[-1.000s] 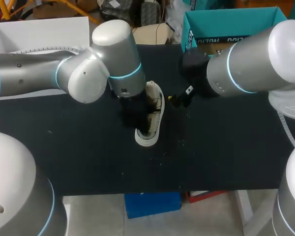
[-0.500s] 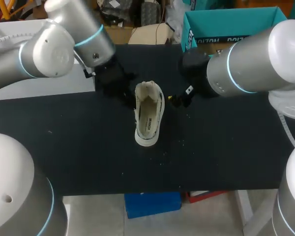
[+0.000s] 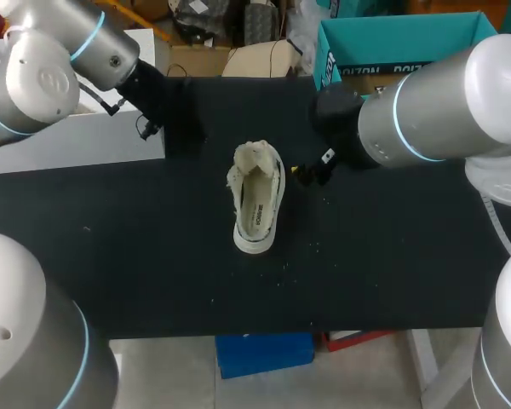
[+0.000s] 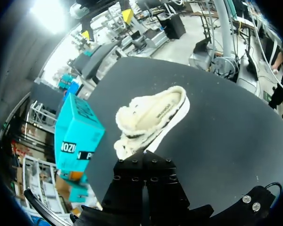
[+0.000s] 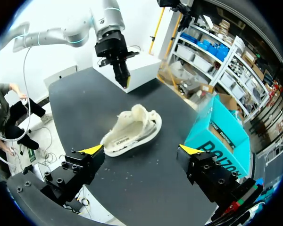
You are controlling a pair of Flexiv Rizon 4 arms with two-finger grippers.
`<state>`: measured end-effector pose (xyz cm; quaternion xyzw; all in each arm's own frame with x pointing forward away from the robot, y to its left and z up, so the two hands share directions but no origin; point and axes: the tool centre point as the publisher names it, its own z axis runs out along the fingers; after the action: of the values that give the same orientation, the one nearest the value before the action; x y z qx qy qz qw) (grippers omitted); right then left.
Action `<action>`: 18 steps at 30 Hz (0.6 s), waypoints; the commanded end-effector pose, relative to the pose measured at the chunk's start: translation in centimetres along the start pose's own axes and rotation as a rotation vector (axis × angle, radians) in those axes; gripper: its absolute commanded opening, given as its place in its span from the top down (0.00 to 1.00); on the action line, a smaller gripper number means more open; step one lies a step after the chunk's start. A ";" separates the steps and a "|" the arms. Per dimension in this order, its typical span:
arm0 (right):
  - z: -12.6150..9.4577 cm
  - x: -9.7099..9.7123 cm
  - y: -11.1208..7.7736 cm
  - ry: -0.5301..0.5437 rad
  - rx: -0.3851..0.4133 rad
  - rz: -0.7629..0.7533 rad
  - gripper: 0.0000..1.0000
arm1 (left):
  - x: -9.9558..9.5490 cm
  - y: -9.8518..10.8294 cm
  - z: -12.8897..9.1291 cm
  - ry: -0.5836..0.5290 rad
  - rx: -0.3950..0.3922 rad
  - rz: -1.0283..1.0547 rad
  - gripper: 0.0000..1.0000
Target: Take the shoe out of the shoebox, open the shoe tongue, remove and reinsert the insole, then place the shoe into the shoebox
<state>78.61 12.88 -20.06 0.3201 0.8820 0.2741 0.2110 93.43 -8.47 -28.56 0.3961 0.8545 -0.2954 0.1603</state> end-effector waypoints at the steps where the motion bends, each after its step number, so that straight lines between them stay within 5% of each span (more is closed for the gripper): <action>1: 0.1 0.0 0.0 0.001 0.000 0.001 0.00 | -0.6 0.9 1.9 -0.065 -0.188 -0.178 1.00; 9: 0.1 0.0 0.0 0.001 0.000 0.001 0.00 | -2.7 2.3 5.4 -0.028 -0.211 -0.111 1.00; 18: 0.1 0.0 0.0 0.001 0.000 0.001 0.00 | -3.8 0.2 8.2 0.006 -0.150 -0.069 1.00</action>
<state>78.62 12.88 -20.06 0.3201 0.8820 0.2741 0.2109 95.96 -15.01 -32.26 0.3504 0.8902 -0.2293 0.1794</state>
